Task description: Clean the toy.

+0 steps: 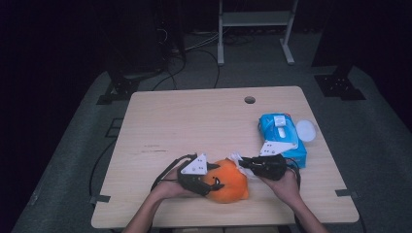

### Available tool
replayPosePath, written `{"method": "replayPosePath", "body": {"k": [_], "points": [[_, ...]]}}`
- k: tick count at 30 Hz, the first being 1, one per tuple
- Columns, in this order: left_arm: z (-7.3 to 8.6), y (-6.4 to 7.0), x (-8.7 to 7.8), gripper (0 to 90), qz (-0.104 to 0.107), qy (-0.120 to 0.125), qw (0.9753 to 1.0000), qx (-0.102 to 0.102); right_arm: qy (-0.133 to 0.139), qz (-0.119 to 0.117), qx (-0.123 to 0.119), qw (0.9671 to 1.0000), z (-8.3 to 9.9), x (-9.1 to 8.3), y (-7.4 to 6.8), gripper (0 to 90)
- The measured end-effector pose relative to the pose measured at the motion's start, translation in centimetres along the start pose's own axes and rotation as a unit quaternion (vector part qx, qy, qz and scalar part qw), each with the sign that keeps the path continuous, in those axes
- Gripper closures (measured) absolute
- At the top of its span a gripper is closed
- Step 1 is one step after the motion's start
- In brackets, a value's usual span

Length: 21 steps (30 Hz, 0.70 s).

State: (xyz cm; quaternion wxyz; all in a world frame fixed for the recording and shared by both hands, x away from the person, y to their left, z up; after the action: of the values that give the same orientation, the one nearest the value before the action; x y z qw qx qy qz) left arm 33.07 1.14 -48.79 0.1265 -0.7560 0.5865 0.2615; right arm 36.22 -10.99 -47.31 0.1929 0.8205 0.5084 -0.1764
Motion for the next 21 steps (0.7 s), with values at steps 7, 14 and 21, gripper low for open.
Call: {"method": "replayPosePath", "body": {"k": [7, 14, 21], "points": [[-0.7, 1.6, 0.6, 36.9, -0.008, -0.01, 0.9985, 0.052, 0.018, -0.019, 0.007, 0.9996, -1.2, -0.1, -0.6, 83.7], [-0.7, 2.2, 0.8, 36.7, 0.005, -0.009, 0.9983, 0.058, 0.014, -0.025, -0.004, 0.9996, -1.6, 0.3, -1.2, 83.9], [-0.8, 2.6, 0.9, 36.6, 0.007, -0.011, 0.9976, 0.068, 0.005, -0.01, 0.012, 0.9999, -0.6, 0.0, -0.1, 83.9]]}}
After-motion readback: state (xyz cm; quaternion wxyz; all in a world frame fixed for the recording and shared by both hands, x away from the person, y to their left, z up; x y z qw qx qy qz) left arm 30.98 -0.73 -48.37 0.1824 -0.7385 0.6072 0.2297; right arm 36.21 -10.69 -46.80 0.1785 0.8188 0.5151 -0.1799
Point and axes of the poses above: each handheld gripper's, and its own axes: x roughly forward along the jaws, z roughly out of its underside, y roughly to its right, the point moved 10 cm from there along x, roughly forward along the jaws, and after that the axes turned 15 degrees about -x, right-handed, at the moved point
